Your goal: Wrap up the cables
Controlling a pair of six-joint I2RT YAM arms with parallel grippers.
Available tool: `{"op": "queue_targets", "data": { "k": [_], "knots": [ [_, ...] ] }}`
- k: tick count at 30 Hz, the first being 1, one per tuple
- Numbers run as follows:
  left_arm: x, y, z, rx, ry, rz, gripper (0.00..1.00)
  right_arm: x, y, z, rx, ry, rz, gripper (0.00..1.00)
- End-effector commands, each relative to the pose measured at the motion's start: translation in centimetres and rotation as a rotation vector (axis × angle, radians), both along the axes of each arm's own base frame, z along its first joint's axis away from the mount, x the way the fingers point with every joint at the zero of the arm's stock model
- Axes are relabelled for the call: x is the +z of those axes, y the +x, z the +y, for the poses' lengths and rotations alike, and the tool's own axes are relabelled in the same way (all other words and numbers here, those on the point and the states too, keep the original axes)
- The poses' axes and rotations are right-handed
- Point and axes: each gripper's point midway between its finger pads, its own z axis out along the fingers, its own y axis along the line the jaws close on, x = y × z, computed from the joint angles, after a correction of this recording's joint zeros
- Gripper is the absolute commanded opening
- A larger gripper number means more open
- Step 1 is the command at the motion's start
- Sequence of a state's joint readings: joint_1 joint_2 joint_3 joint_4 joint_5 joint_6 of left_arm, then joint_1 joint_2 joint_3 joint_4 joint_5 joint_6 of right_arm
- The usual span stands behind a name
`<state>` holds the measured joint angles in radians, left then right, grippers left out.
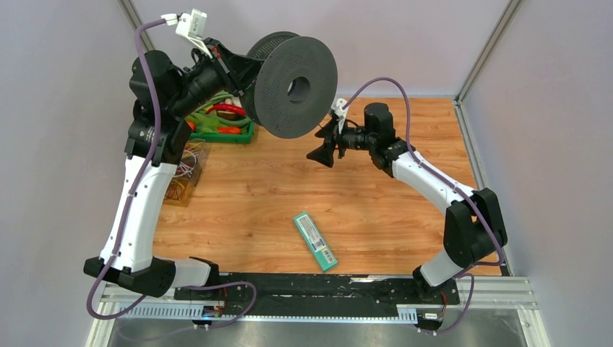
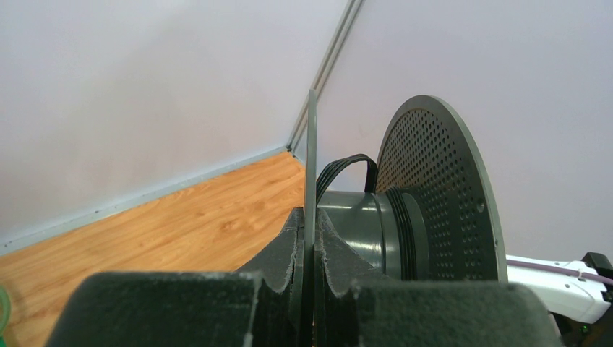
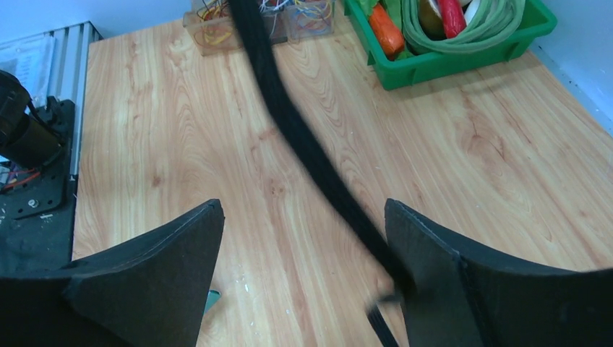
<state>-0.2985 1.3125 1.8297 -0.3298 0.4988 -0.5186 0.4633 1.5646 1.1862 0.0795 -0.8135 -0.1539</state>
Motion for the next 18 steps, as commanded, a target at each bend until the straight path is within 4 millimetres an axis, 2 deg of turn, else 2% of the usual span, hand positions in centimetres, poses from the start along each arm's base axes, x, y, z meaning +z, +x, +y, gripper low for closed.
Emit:
{"op": "queue_targets", "data": {
  "k": [1, 6, 11, 15, 18],
  "knots": [
    [6.5, -2.7, 1.1, 0.007, -0.097, -0.176, 0.0, -0.4, 0.2, -0.1, 0.007, -0.015, -0.068, 0.82],
    [6.5, -2.2, 1.3, 0.023, -0.11, -0.168, 0.0, -1.5, -0.7, -0.2, 0.028, -0.023, -0.043, 0.65],
    [6.7, -1.8, 1.7, 0.038, -0.127, -0.16, 0.0, -1.9, -0.6, 0.2, 0.02, -0.029, -0.038, 0.46],
    [6.5, -1.3, 2.0, 0.054, -0.141, -0.141, 0.0, -1.8, -0.2, 0.2, -0.003, -0.031, -0.04, 0.23],
    [6.0, -0.3, 2.8, 0.117, -0.144, -0.114, 0.0, -2.4, -0.6, -0.2, -0.005, -0.05, -0.02, 0.17]
  ]
}}
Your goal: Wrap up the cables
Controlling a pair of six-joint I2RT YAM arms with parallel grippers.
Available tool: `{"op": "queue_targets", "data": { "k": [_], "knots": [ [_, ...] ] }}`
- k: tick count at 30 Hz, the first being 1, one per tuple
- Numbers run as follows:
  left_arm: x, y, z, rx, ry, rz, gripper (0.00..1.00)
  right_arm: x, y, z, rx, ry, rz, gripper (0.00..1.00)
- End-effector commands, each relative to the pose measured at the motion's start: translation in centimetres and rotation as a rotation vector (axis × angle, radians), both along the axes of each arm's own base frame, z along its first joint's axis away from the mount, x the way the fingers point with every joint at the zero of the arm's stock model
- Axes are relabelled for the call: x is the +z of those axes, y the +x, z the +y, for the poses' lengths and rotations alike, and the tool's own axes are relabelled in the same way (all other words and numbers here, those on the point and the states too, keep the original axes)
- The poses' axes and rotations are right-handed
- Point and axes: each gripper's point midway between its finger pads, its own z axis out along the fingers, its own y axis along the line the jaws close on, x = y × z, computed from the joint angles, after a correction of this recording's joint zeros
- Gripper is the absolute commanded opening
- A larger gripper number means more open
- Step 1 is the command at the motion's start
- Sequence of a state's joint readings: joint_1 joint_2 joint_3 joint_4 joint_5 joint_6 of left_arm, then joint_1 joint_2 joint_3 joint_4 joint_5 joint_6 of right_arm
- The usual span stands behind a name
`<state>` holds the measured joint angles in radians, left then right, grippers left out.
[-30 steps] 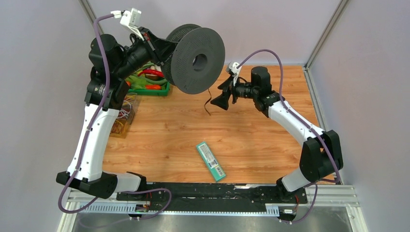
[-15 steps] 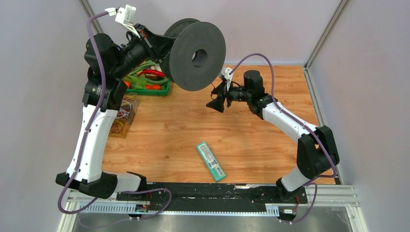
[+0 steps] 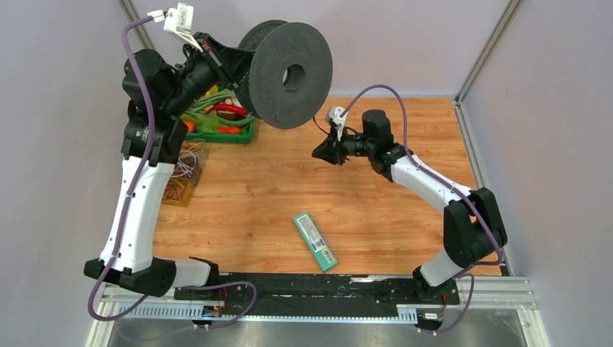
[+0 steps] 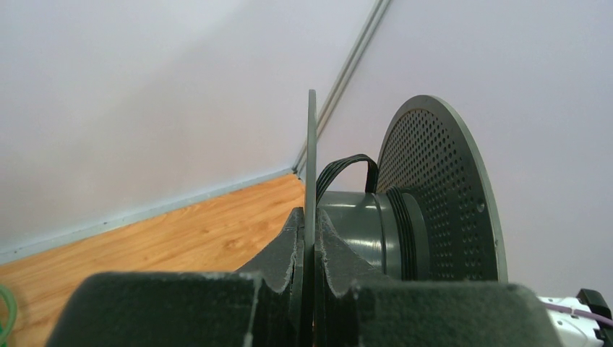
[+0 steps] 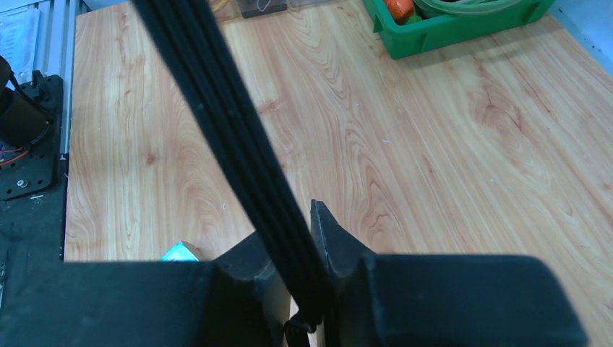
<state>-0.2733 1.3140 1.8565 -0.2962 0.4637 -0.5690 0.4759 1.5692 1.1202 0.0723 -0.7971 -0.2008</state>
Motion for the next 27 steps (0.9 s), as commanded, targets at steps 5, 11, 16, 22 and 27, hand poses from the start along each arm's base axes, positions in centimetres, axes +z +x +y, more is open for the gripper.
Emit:
{"op": "queue_targets", "data": {
  "k": [5, 11, 16, 22, 27],
  "knots": [
    [1.9, 2.0, 4.5, 0.265, -0.09, -0.001, 0.0, -0.1, -1.0, -0.6, -0.004, -0.018, -0.023, 0.07],
    [-0.8, 3.9, 6.2, 0.39, -0.102, 0.111, 0.0, 0.5, -2.5, -0.5, 0.023, -0.06, -0.015, 0.19],
    [-1.0, 3.5, 5.1, 0.316, -0.135, 0.1, 0.0, 0.6, -2.6, -0.6, 0.015, -0.065, -0.026, 0.16],
    [-1.0, 3.1, 5.0, 0.307, -0.145, 0.1, 0.0, 1.1, -2.7, -0.6, 0.018, -0.056, -0.039, 0.0],
    [-1.6, 3.5, 6.1, 0.379, -0.142, 0.117, 0.0, 1.6, -2.7, -0.3, 0.023, -0.047, -0.028, 0.0]
  ]
}}
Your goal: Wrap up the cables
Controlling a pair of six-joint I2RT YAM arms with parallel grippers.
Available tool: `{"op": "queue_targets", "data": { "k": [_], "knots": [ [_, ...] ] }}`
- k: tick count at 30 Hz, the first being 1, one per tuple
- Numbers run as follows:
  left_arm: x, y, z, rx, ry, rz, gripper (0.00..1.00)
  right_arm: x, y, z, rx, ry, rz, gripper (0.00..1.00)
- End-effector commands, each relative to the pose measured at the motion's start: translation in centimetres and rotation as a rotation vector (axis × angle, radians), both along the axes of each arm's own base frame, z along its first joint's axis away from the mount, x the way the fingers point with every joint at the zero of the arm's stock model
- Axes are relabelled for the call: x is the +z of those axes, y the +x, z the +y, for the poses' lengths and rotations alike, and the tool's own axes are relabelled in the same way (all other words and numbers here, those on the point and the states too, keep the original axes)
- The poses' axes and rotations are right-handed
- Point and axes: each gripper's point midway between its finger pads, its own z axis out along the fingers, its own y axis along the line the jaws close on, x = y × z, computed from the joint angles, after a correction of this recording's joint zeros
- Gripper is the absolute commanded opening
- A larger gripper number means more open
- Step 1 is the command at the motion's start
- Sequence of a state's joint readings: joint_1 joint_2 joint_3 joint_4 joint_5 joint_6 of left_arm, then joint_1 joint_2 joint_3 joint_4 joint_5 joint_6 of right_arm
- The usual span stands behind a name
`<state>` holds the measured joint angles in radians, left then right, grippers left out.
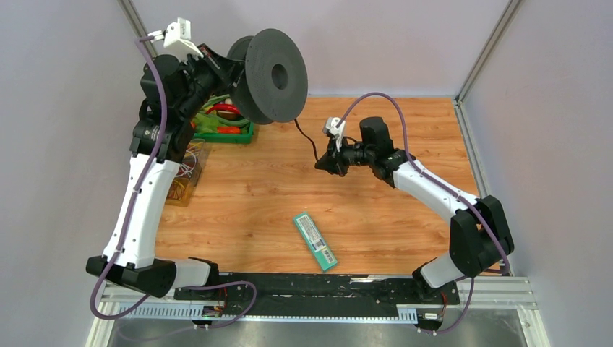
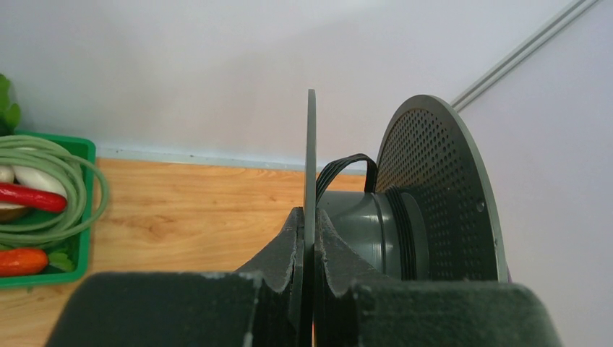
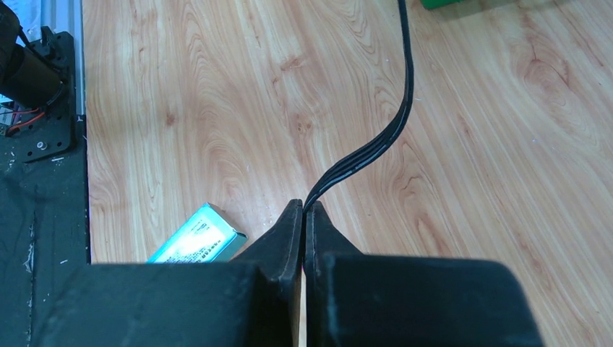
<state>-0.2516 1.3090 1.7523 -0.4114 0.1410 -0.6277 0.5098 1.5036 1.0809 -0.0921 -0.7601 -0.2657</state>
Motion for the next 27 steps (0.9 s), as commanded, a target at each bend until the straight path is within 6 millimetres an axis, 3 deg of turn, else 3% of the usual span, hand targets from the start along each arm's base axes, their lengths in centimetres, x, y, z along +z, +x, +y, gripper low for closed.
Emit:
{"op": "queue_targets", "data": {
  "k": [1, 5, 10, 13, 19, 27],
  "knots": [
    [4.5, -1.4, 2.0, 0.089, -0.064, -0.126, 0.0, 3.9, 0.0, 0.6, 0.02, 0.051, -0.083, 0.0],
    [1.4, 0.2, 3.6, 0.21, -0.003, 0.001, 0.0, 6.7, -2.8, 2.2, 0.127, 0.046, -0.149, 0.0],
    [-3.9, 1.2, 2.6, 0.204, 0.117, 0.129, 0.0, 11.0, -6.4, 4.6, 0.274, 0.014, -0.281, 0.0],
    [-6.4, 1.2, 1.5, 0.171, 0.167, 0.153, 0.0, 13.2, -7.2, 5.4, 0.313, -0.003, -0.308, 0.0],
    [-10.3, -0.2, -1.6, 0.05, 0.315, 0.168, 0.0, 18.9, -5.1, 5.7, 0.224, 0.013, -0.458, 0.0],
    [-13.1, -3.1, -5.5, -0.187, 0.43, 0.082, 0.0, 23.3, -2.1, 5.1, 0.1, 0.004, -0.639, 0.0]
  ]
}}
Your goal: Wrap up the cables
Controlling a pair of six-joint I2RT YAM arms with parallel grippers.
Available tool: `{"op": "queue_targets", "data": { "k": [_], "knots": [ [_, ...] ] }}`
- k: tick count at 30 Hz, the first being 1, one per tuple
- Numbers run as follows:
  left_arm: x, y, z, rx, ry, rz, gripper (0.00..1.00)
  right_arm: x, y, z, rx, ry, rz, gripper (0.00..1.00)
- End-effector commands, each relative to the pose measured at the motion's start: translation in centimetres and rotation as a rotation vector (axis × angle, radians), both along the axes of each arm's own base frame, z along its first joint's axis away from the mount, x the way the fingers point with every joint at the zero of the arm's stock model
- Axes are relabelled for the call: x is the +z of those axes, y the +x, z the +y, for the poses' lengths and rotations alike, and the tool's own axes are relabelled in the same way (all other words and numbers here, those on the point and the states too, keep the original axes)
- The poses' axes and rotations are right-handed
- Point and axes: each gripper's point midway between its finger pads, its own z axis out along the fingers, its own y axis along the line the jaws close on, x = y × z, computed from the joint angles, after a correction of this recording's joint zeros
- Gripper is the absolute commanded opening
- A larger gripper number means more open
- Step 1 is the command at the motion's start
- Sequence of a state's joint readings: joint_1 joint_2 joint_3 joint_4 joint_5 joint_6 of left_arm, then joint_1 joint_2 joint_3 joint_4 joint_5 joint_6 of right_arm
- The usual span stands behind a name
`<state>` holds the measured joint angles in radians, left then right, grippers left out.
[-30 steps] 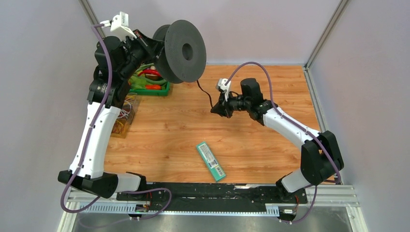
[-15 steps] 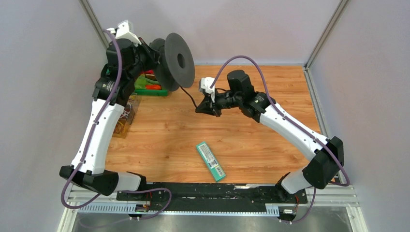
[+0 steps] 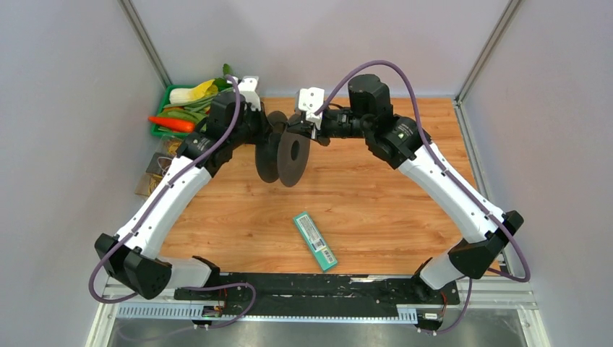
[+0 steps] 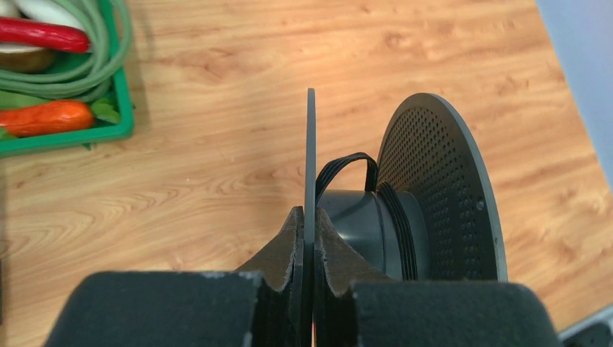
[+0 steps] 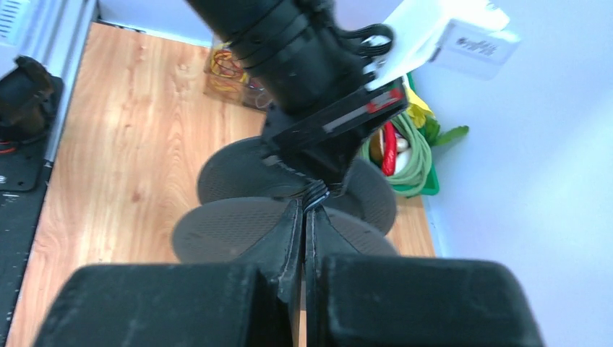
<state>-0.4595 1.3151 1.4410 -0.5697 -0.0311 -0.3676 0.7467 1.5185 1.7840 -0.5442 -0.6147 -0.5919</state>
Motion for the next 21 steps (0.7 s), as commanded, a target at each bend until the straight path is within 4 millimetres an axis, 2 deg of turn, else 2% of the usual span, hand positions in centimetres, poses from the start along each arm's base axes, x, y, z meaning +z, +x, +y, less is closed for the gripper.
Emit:
{"op": "queue_targets", "data": {
  "k": [1, 5, 7, 11, 15, 21],
  "knots": [
    [4.9, -1.9, -1.8, -0.174, -0.014, -0.222, 0.0, 2.5, 2.4, -0.9, -0.1, 0.013, -0.121, 0.0],
    [3.9, -2.3, -1.2, -0.176, 0.029, -0.235, 0.0, 4.0, 4.2, -2.0, -0.159, 0.061, -0.119, 0.0],
    [2.9, -2.3, -1.0, -0.176, 0.058, -0.2, 0.0, 5.2, 4.3, -2.4, -0.164, 0.096, -0.128, 0.0],
    [1.7, -2.2, -1.0, -0.189, 0.096, -0.185, 0.0, 6.0, 3.7, -2.5, -0.148, 0.13, -0.124, 0.0],
    [2.2, -2.3, -1.4, -0.257, 0.128, -0.273, 0.0, 4.7, 5.0, -3.0, -0.182, 0.114, -0.113, 0.0],
    [3.5, -5.6, -2.9, -0.543, 0.236, -0.537, 0.0, 1.1, 7.3, -5.9, -0.194, 0.065, -0.031, 0.0]
  ]
}}
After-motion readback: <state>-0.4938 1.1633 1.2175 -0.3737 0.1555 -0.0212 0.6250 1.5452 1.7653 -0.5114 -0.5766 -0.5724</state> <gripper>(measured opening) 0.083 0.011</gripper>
